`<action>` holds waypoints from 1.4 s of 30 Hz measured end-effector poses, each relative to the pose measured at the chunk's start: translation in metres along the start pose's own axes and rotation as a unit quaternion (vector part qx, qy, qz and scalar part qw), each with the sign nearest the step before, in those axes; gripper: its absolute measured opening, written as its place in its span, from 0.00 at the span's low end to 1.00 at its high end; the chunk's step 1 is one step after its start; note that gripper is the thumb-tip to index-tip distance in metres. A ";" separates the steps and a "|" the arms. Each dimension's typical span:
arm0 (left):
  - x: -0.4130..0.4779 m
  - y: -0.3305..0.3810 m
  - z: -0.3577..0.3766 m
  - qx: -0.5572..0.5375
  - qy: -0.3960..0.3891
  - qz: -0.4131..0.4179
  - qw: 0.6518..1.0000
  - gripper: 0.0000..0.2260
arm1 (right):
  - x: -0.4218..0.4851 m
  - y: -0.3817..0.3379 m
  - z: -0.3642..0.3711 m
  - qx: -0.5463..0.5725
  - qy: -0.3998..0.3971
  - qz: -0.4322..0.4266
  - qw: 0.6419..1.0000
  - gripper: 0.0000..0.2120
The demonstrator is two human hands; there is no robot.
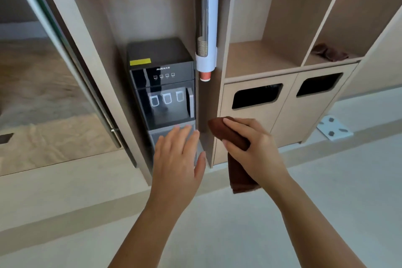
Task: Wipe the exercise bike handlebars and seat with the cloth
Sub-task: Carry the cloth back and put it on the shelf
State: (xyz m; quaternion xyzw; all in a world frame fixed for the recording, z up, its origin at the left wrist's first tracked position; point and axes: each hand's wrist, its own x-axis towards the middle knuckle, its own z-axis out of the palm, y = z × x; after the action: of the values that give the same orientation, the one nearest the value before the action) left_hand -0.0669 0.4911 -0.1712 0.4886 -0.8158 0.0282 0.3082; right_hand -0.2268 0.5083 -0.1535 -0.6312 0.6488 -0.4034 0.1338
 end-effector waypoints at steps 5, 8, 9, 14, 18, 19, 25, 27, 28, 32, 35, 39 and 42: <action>0.065 -0.045 0.011 0.001 0.028 0.018 0.999 0.17 | 0.071 -0.005 0.031 -0.007 0.010 -0.013 1.000 0.21; 0.109 -0.073 0.011 -0.008 0.044 0.041 0.998 0.17 | 0.112 -0.013 0.046 0.002 0.040 -0.014 0.999 0.21; 0.124 -0.082 0.010 -0.013 0.049 0.047 0.998 0.17 | 0.126 -0.017 0.050 0.004 0.050 -0.015 0.999 0.21; 0.194 -0.130 0.005 -0.031 0.089 0.081 0.992 0.15 | 0.200 -0.041 0.069 -0.022 0.092 -0.023 0.995 0.20; 0.237 -0.164 0.005 -0.032 0.108 0.091 0.989 0.16 | 0.248 -0.059 0.082 -0.008 0.108 -0.037 0.993 0.20; 0.247 -0.171 0.005 -0.030 0.108 0.092 0.989 0.16 | 0.258 -0.062 0.084 -0.005 0.107 -0.038 0.993 0.20; 0.299 -0.193 0.010 -0.028 0.113 0.087 0.989 0.17 | 0.314 -0.070 0.089 -0.026 0.102 -0.054 0.993 0.20; 0.314 -0.198 0.014 -0.025 0.121 0.085 0.989 0.17 | 0.332 -0.070 0.089 -0.031 0.104 -0.064 0.992 0.20; 0.321 -0.200 0.016 -0.022 0.126 0.084 0.988 0.17 | 0.341 -0.069 0.088 -0.033 0.106 -0.069 0.991 0.20; 0.352 -0.204 0.021 -0.014 0.142 0.088 0.986 0.17 | 0.377 -0.069 0.077 -0.026 0.123 -0.090 0.988 0.21; 0.379 -0.203 0.022 -0.005 0.157 0.097 0.983 0.16 | 0.405 -0.070 0.067 -0.011 0.138 -0.118 0.983 0.20; 0.417 -0.204 0.018 0.008 0.173 0.089 0.981 0.16 | 0.442 -0.075 0.056 0.005 0.140 -0.151 0.979 0.20; 0.442 -0.205 0.018 0.024 0.178 0.084 0.980 0.17 | 0.466 -0.079 0.048 0.012 0.159 -0.182 0.970 0.20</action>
State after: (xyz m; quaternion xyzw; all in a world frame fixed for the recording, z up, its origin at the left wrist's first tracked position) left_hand -0.0553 0.0338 -0.0037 0.4131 -0.7849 0.1603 0.4331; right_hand -0.2154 0.0685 0.0270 -0.6650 0.5312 -0.5236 -0.0391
